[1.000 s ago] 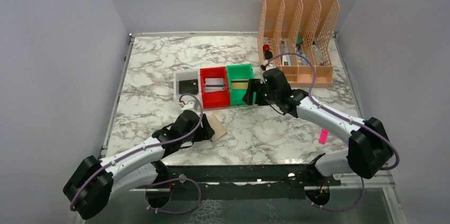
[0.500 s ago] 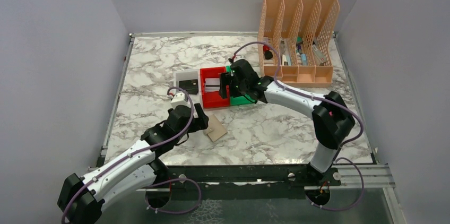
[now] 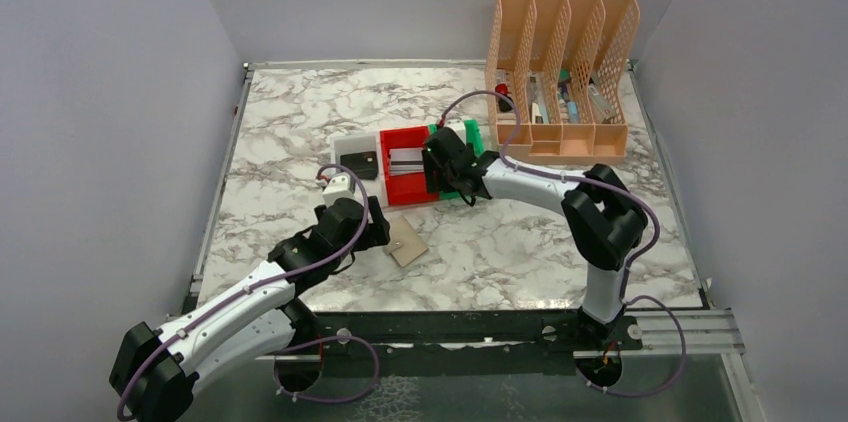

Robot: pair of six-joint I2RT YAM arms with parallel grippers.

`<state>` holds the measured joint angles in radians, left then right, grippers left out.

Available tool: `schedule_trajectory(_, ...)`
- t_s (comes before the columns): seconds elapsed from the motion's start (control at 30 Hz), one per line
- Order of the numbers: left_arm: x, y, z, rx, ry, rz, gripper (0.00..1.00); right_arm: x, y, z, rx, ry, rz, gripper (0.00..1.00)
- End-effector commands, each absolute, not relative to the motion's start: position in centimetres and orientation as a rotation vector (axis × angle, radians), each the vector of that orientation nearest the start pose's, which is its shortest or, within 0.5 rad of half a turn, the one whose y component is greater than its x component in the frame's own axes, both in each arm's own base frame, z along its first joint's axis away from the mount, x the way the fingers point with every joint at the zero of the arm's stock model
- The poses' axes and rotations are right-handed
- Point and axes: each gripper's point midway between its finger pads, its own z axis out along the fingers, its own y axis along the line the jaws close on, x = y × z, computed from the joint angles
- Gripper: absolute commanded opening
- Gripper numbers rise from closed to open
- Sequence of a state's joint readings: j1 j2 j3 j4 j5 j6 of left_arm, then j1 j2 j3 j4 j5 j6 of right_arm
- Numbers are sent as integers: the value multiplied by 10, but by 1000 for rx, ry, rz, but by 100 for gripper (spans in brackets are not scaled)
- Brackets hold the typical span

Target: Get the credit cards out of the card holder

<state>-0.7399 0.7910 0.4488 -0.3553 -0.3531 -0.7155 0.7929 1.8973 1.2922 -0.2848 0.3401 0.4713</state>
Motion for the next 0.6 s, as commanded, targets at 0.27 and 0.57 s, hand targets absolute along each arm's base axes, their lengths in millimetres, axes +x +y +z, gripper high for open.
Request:
schedule_trajectory(0.27,213,-153,91,-131,2237,-426,87,321,259,59,-123,2404,101,71)
schedule_trajectory(0.57,207,-169,81,-62,2273,-510,87,307,276,106,-215,2363,307,78)
